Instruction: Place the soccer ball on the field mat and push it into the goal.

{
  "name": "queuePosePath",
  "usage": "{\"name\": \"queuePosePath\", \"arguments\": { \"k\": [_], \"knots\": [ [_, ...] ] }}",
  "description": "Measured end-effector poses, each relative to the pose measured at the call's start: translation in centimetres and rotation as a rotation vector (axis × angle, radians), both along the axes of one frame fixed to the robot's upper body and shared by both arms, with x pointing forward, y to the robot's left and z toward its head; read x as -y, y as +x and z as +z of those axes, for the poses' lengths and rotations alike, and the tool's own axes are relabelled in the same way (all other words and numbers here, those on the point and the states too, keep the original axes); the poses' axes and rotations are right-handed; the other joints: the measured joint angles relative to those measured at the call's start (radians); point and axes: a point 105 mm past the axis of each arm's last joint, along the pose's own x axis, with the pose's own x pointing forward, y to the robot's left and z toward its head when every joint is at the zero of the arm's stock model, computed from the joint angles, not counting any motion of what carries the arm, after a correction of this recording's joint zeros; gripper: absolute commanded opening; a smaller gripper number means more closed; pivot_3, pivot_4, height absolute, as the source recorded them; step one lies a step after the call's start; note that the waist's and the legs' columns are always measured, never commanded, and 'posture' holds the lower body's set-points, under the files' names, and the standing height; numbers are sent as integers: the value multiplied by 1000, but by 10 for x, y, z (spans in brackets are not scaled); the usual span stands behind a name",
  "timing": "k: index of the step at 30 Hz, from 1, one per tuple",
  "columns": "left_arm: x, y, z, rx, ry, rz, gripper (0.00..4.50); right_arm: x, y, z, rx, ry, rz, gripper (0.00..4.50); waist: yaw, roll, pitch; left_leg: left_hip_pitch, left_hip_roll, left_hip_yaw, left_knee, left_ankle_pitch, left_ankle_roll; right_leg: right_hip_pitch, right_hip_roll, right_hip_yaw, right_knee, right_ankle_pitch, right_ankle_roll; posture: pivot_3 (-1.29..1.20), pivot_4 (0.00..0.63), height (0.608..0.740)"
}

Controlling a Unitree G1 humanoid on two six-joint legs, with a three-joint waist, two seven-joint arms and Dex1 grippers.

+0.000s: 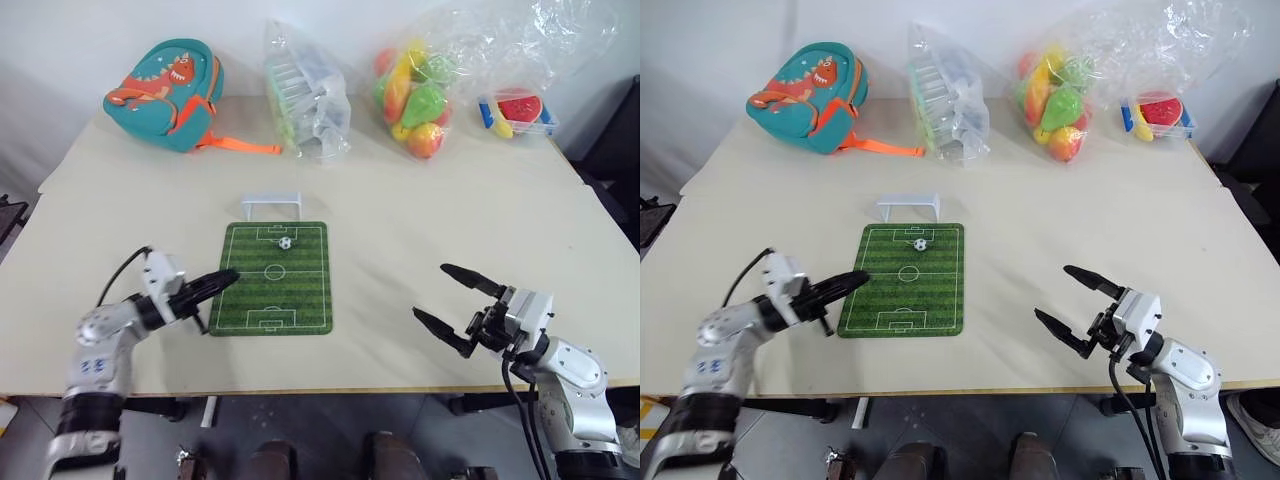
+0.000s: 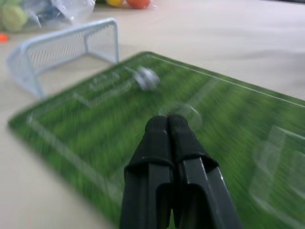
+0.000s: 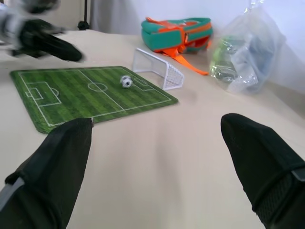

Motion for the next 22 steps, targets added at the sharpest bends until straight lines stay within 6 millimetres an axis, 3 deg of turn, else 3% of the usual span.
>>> {"name": "queuePosePath", "arguments": {
  "k": [4,8,22],
  "knots": [
    [-29,-20,6,-9,20,75,72,1,4,1,10,-1,-16,4500,10,0,0,0,-1,0,0,0,0,0,-1,1,-1,0,0,0,150,740],
    [-40,-39,-4,-58,32,106,72,3,11,0,7,-3,-26,4500,3,0,0,1,-1,-1,-2,0,0,0,0,3,0,0,0,0,150,740],
    [-48,-39,4,9,61,163,72,4,17,2,16,-12,-31,4500,2,0,0,1,-1,0,-2,0,0,-1,0,3,0,0,0,0,150,740]
  ]
}}
